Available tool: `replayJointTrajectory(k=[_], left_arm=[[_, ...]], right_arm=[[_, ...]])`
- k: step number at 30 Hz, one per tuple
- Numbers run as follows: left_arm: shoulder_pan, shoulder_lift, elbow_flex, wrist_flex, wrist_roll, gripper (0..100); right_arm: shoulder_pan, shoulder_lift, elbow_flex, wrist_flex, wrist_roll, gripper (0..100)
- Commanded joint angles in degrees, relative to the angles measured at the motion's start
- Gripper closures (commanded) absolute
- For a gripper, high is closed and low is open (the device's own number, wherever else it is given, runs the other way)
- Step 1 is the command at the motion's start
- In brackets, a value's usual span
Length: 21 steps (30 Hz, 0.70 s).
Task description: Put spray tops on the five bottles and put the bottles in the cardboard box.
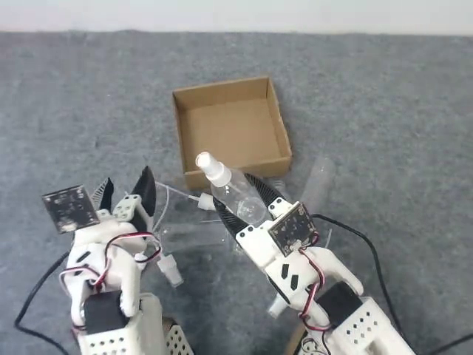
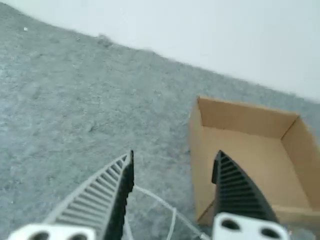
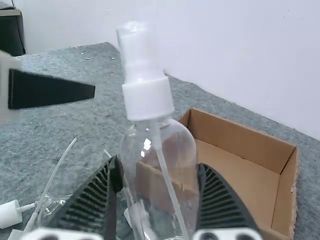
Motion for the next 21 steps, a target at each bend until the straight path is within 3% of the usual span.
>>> replayJointTrajectory(k=[1, 9, 13, 21], left_arm=[[4.40, -1.14, -0.40, -4.84, 3.16, 76], [14.68, -1.14, -0.66, -4.75, 2.90, 76], [17.85, -1.14, -0.84, -4.57, -0.53, 76], [23.91, -1.14, -6.37, 5.10, -1.67, 76]], right_arm=[[-4.62, -1.19, -1.32, -0.04, -0.44, 99.2], [-7.78, -1.19, -0.18, -0.04, -0.26, 99.2], [-7.78, -1.19, 1.32, -0.04, 3.08, 99.2], [-7.78, -1.19, 1.32, -0.04, 3.34, 99.2]])
